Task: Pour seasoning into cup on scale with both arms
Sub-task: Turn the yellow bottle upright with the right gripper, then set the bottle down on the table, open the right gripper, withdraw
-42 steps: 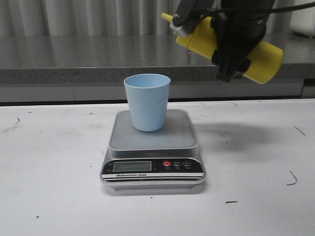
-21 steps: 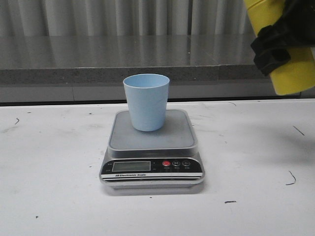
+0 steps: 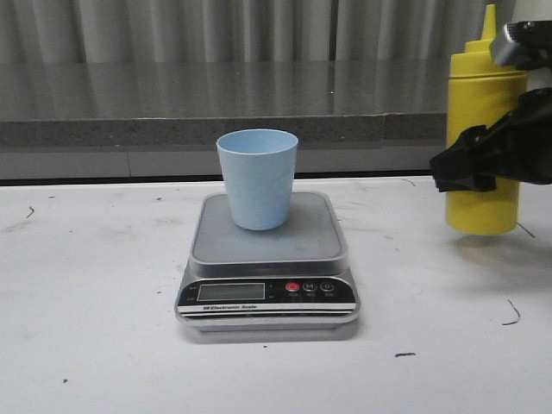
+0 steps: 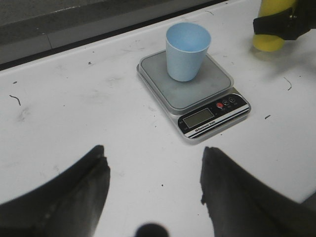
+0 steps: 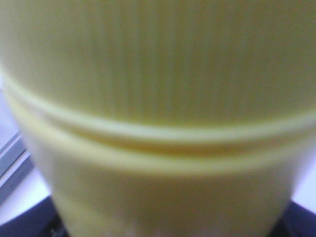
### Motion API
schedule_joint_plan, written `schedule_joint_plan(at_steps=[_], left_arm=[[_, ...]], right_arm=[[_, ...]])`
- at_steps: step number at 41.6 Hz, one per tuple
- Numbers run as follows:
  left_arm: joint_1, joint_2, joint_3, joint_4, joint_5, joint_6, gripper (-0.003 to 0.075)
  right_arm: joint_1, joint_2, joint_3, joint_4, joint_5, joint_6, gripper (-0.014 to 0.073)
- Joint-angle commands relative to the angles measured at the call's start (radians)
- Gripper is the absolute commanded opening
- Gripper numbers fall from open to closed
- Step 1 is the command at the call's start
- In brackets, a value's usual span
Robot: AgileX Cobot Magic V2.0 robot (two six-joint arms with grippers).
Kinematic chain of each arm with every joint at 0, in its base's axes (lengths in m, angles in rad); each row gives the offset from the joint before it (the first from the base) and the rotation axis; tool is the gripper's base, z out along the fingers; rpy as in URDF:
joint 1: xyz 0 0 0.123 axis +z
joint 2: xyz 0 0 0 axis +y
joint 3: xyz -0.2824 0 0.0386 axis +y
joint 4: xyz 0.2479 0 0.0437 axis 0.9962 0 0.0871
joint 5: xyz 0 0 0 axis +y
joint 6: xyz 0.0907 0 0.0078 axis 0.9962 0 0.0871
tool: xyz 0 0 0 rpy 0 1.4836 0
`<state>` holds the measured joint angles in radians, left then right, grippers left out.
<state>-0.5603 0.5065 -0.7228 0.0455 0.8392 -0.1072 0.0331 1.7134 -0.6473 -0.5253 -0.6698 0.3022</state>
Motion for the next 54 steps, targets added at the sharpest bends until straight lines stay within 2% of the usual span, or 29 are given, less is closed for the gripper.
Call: schedule_joint_plan(at_steps=[1,9,16,19,22,30,35,54], left_arm=[[-0.004,0.005,-0.026,0.001,-0.078,-0.009,0.0407],[-0.004,0.005,-0.026,0.001,-0.078,-0.009,0.0407],[-0.004,0.005,-0.026,0.001,-0.078,-0.009,0.0407],[-0.004,0.005,-0.026,0.001,-0.078,-0.009,0.0407],[-0.004,0.005,-0.026,0.001,-0.078,-0.009,0.0407],[-0.004,0.005,-0.026,0.001,-0.078,-0.009,0.0407],[-0.004,0.005,-0.026,0.001,-0.078,-0.009,0.0407],[-0.004,0.005,-0.026,0.001,-0.078,-0.009,0.0407]], right_arm=[[-0.005,0.001,-0.02,0.064,-0.212,-0.077,0.0289],[-0.005,0.076,-0.021,0.165,-0.342,-0.091,0.0289],[-0.005,0.132,-0.026,0.168,-0.413,-0.224,0.0289],[-0.005,0.143,-0.026,0.169,-0.428,-0.233,0.0297],[-0.005,0.146,-0.026,0.169,-0.43,-0.233,0.0336],[-0.005,0.15,-0.026,0.168,-0.428,-0.233,0.0528],[-0.005,0.15,-0.02,0.168,-0.424,-0.23,0.0594],[-0.005,0.103,0.107,0.182,-0.417,-0.208,0.0592]])
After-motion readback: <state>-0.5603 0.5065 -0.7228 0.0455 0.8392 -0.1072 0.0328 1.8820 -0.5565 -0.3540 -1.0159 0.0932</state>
